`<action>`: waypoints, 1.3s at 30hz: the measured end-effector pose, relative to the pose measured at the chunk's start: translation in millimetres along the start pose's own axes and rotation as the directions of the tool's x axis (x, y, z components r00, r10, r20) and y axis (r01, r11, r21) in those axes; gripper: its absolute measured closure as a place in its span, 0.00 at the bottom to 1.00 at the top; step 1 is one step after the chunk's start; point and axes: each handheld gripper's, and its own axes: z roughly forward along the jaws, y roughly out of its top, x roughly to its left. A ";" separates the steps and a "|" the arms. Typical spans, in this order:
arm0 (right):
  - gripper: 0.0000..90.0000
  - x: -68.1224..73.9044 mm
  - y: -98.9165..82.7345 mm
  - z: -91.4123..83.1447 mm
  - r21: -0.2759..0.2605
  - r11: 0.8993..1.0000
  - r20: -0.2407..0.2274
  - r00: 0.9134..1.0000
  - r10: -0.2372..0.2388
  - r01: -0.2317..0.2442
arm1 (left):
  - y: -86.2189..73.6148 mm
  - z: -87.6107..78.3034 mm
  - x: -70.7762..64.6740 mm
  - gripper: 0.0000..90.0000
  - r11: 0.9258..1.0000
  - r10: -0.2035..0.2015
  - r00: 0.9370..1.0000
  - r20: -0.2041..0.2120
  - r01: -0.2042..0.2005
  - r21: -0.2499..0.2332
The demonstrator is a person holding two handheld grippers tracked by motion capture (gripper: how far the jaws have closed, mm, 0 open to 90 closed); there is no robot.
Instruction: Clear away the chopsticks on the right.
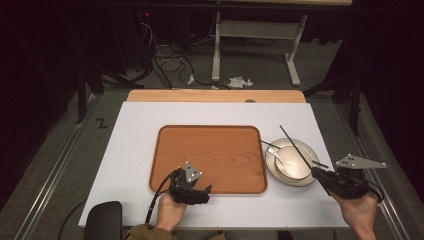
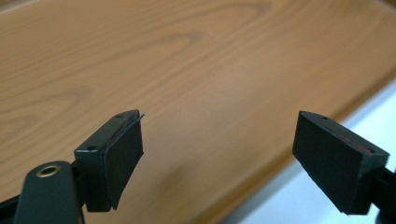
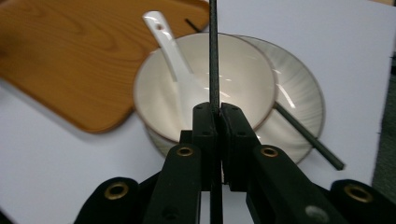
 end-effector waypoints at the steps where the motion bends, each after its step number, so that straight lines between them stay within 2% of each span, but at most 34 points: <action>1: 0.96 4.0 -0.4 -0.9 0.005 1.000 0.004 1.000 -0.009 0.009 | 1.4 0.6 1.0 0.18 1.000 -0.008 1.000 0.010 0.008 -0.006; 6: 0.96 25.3 -7.5 0.1 0.019 1.000 -0.005 1.000 -0.024 0.024 | 8.0 5.2 -2.5 0.18 1.000 0.002 1.000 0.012 -0.002 -0.010; 10: 0.96 43.3 -13.8 3.2 0.021 0.999 -0.007 0.999 -0.047 0.047 | 15.1 7.9 -7.5 0.18 0.998 0.069 0.998 -0.011 -0.069 -0.005; 11: 0.96 47.2 -15.1 3.9 0.021 0.998 -0.006 0.998 -0.060 0.060 | 16.9 7.8 -7.9 0.18 0.997 0.072 0.997 -0.019 -0.072 -0.013; 14: 0.96 56.9 -17.3 6.3 0.024 0.999 -0.020 0.999 -0.048 0.048 | 19.1 9.6 -6.7 0.18 0.999 0.049 0.999 0.007 -0.049 -0.015; 17: 0.96 63.3 -17.8 10.9 0.029 0.997 -0.035 0.997 -0.066 0.067 | 20.6 11.1 -7.0 0.18 0.999 0.044 0.999 0.014 -0.044 -0.014; 18: 0.96 66.4 -17.8 12.3 0.033 0.998 -0.041 0.998 -0.053 0.055 | 20.7 11.7 -7.1 0.18 0.999 0.040 0.999 0.019 -0.040 -0.014; 21: 0.96 72.2 -16.1 17.5 0.035 0.998 -0.053 0.997 -0.053 0.055 | 20.5 11.6 -7.6 0.18 0.999 0.044 0.999 0.023 -0.044 -0.011; 26: 0.96 83.1 -9.4 28.1 0.053 0.994 -0.049 0.995 -0.090 0.092 | 21.1 10.2 -3.4 0.18 1.000 0.018 1.000 0.022 -0.018 -0.013; 32: 0.96 93.0 0.0 47.3 0.068 0.993 -0.052 0.994 -0.097 0.101 | 18.4 8.8 -1.5 0.18 1.000 -0.004 1.000 0.026 0.004 -0.005; 39: 0.96 98.7 9.4 75.5 0.107 0.989 -0.038 0.994 -0.103 0.106 | 11.8 2.0 -1.4 0.18 1.000 -0.002 0.999 0.046 0.002 -0.010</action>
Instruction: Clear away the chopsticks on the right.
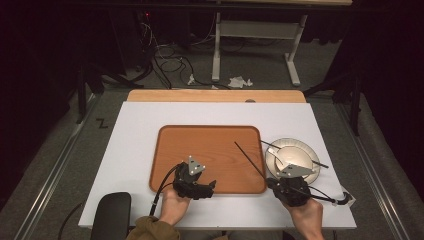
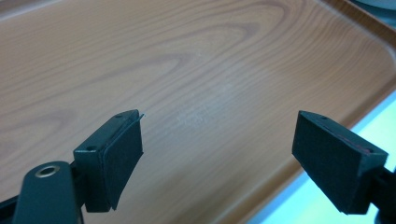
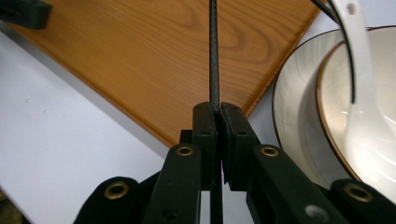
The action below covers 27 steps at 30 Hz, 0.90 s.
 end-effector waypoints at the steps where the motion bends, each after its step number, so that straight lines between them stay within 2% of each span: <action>1: 0.96 0.6 1.5 4.4 0.007 1.000 0.002 1.000 -0.002 0.002 | -1.4 -2.0 -0.4 0.18 1.000 0.004 1.000 -0.003 -0.004 -0.012; 5: 0.96 3.0 10.0 20.1 0.016 1.000 -0.016 1.000 -0.020 0.020 | -8.5 -11.5 -1.3 0.18 0.998 0.020 1.000 -0.005 -0.020 -0.062; 9: 0.96 5.0 19.3 35.0 0.023 0.999 -0.029 0.999 -0.031 0.031 | -14.6 -19.2 -1.3 0.18 0.997 0.009 1.000 -0.020 -0.011 -0.078; 17: 0.96 -2.2 33.1 55.9 0.039 0.999 -0.037 0.999 -0.029 0.031 | -26.3 -26.7 1.4 0.18 0.998 -0.024 0.999 -0.037 0.022 -0.058; 23: 0.95 -3.2 39.1 75.1 0.094 0.994 -0.021 0.998 -0.057 0.059 | -33.8 -33.3 2.5 0.18 0.998 -0.039 0.998 -0.059 0.035 -0.059; 27: 0.95 -3.2 44.4 82.1 0.106 0.992 -0.021 0.998 -0.063 0.065 | -37.3 -36.6 3.3 0.18 0.997 -0.055 0.996 -0.064 0.051 -0.063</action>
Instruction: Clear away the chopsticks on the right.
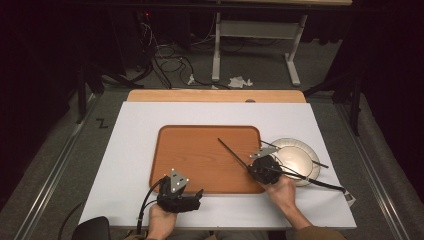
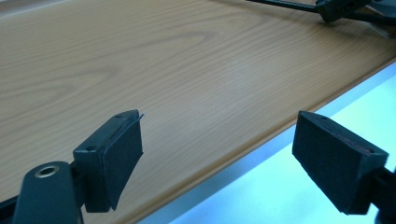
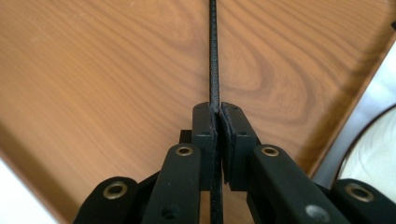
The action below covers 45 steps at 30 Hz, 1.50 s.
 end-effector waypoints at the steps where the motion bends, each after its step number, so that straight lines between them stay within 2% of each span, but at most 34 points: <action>1: 0.95 -0.6 1.1 1.8 0.000 1.000 0.003 1.000 -0.003 0.003 | -0.7 -0.7 0.4 0.18 1.000 -0.002 1.000 0.001 0.002 0.000; 3: 0.95 -1.2 2.7 5.7 0.018 1.000 0.002 1.000 0.005 -0.005 | -1.8 -2.1 0.4 0.18 1.000 -0.003 1.000 -0.005 0.003 0.002; 7: 0.94 -2.9 4.6 7.4 0.016 1.000 0.006 1.000 0.005 -0.005 | -3.7 -4.5 1.7 0.18 1.000 -0.006 1.000 -0.010 0.006 0.004; 14: 0.93 -3.2 4.4 8.3 0.006 1.000 0.050 0.999 0.011 -0.011 | -4.4 -3.2 1.7 0.18 1.000 -0.004 1.000 -0.013 0.004 0.010; 20: 0.93 -5.1 4.3 8.0 0.013 1.000 0.065 0.998 0.015 -0.015 | -4.9 -2.1 3.3 0.18 1.000 -0.021 1.000 -0.023 0.021 0.005; 23: 0.90 -5.4 4.4 7.8 0.013 1.000 0.067 0.998 0.013 -0.014 | -5.2 -1.4 3.1 0.18 1.000 -0.022 1.000 -0.021 0.022 0.007; 31: 0.84 -5.2 4.3 0.6 -0.008 1.000 0.054 0.998 0.014 -0.014 | -4.5 1.5 0.3 0.18 0.999 -0.021 1.000 -0.016 0.021 0.025; 34: 0.81 -3.6 3.5 -4.8 -0.035 0.999 0.032 0.999 0.017 -0.016 | -3.8 2.8 -0.7 0.18 0.999 -0.016 1.000 -0.009 0.016 0.028; 39: 0.75 -3.7 1.1 -19.3 -0.081 0.997 -0.035 0.999 0.000 -0.003 | -1.5 7.7 -1.7 0.18 0.999 -0.008 1.000 0.002 0.008 0.039; 45: 0.73 -3.6 -4.1 -36.6 -0.128 0.992 -0.054 0.998 -0.021 0.014 | 3.5 13.3 -1.2 0.18 0.999 -0.003 1.000 0.025 0.002 0.045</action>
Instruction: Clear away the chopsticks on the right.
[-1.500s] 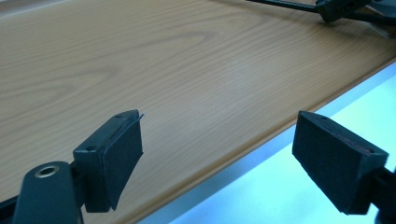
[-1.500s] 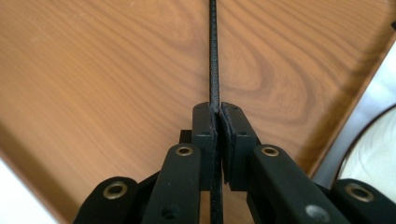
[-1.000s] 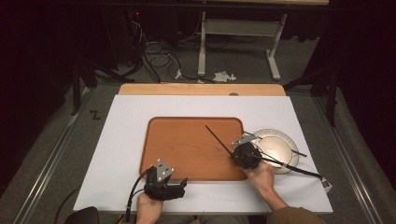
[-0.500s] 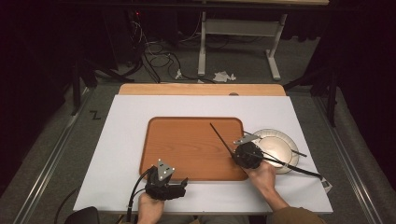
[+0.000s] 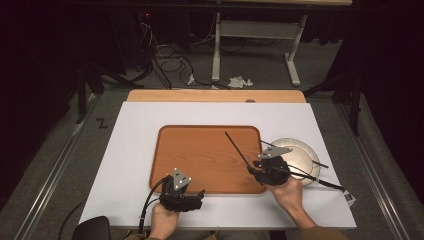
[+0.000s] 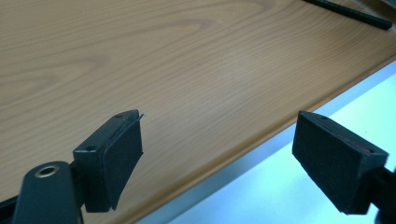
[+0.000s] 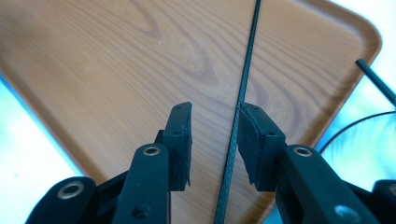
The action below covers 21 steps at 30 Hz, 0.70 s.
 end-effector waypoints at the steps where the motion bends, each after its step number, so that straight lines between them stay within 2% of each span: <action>1: 0.73 0.1 -0.9 -2.4 -0.002 1.000 -0.001 1.000 0.001 -0.001 | 1.4 1.6 -0.8 0.18 1.000 0.009 1.000 0.003 -0.009 0.001; 4: 0.72 0.0 -4.7 -10.2 -0.019 1.000 0.008 1.000 -0.001 0.001 | 5.1 5.8 -5.2 0.18 0.999 0.046 0.999 0.008 -0.046 0.010; 8: 0.69 -2.3 -11.2 -24.7 -0.052 0.998 0.016 1.000 0.027 -0.026 | 10.0 11.3 -9.4 0.18 0.997 0.073 0.997 0.037 -0.074 0.017; 13: 0.66 -6.1 -22.4 -42.9 -0.096 0.994 0.039 0.998 0.057 -0.053 | 17.5 19.3 -10.1 0.18 0.997 0.072 0.995 0.069 -0.073 0.018; 21: 0.64 -7.8 -36.9 -67.0 -0.137 0.987 0.064 0.993 0.098 -0.089 | 29.2 27.1 -11.3 0.18 0.998 0.067 0.993 0.092 -0.068 0.005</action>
